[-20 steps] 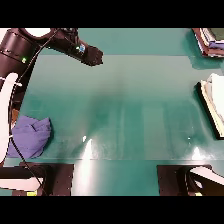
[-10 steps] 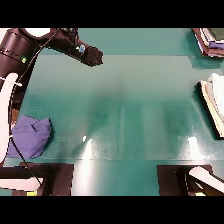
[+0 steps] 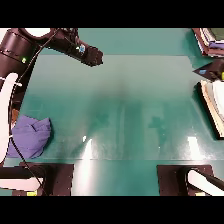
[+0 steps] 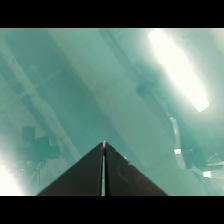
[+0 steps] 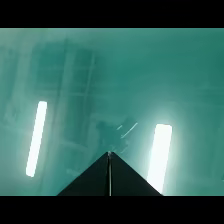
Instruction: Fold the shirts.
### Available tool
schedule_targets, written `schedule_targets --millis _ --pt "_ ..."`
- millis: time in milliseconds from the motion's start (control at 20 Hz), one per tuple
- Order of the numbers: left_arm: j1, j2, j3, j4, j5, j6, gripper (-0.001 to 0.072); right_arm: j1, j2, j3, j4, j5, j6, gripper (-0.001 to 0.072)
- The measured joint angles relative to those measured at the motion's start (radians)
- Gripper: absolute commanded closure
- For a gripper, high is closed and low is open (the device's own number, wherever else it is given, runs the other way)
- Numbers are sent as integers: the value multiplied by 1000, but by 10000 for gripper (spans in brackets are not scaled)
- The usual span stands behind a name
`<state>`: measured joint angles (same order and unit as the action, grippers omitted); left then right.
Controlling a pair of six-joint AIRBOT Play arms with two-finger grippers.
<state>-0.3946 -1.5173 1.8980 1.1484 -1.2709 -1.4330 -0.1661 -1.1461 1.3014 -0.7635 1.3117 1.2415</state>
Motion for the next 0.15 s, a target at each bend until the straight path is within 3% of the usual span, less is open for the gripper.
schedule_targets --millis 150 --pt "0 0 0 0 0 0 680 67 0 0 2 -6 -18 696"
